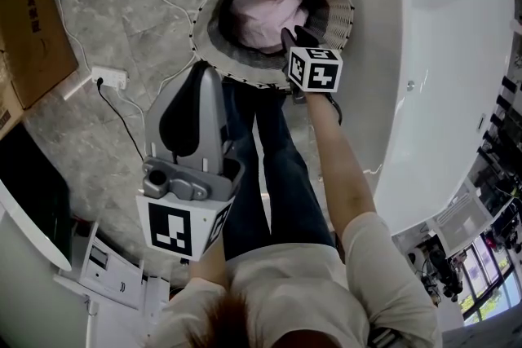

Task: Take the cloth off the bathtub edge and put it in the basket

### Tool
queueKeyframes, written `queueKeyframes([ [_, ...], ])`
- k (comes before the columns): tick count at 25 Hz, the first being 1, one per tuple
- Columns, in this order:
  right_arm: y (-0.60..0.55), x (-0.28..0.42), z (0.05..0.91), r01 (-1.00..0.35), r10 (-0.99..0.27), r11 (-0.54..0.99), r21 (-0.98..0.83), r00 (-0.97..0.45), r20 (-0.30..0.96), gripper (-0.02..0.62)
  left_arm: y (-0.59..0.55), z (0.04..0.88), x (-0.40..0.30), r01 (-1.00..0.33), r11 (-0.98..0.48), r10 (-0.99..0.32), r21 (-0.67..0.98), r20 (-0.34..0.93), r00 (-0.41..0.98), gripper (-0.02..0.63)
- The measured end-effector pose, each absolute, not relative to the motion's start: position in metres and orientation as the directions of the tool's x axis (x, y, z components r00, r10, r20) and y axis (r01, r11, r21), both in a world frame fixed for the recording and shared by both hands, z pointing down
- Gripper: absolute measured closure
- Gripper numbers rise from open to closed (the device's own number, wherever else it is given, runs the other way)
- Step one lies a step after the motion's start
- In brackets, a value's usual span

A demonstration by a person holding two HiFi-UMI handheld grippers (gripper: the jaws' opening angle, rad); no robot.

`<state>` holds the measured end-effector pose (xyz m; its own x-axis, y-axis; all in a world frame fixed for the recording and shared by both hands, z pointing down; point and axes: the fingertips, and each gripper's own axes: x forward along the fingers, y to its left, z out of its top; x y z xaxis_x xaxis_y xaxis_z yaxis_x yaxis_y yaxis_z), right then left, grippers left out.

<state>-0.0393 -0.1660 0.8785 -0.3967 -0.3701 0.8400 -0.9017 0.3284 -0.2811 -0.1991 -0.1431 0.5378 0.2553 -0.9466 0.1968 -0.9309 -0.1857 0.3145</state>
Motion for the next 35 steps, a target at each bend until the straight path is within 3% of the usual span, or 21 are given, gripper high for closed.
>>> queueKeyframes([
  [23, -0.165, -0.035, 0.850, -0.895, -0.404, 0.344, -0.285, -0.415, 0.816, 0.508, -0.138, 0.519, -0.195, -0.934, -0.193, -0.954, 0.300, 0.167, 0.251, 0.592],
  [27, -0.171, -0.034, 0.834, -0.897, -0.432, 0.346, -0.277, -0.414, 0.801, 0.561, -0.138, 0.513, -0.195, -0.934, -0.200, -0.954, 0.295, 0.160, 0.255, 0.592],
  [35, -0.182, -0.033, 0.788, -0.899, -0.504, 0.331, -0.288, -0.426, 0.751, 0.597, -0.143, 0.491, -0.194, -0.930, -0.229, -0.952, 0.288, 0.135, 0.276, 0.592],
])
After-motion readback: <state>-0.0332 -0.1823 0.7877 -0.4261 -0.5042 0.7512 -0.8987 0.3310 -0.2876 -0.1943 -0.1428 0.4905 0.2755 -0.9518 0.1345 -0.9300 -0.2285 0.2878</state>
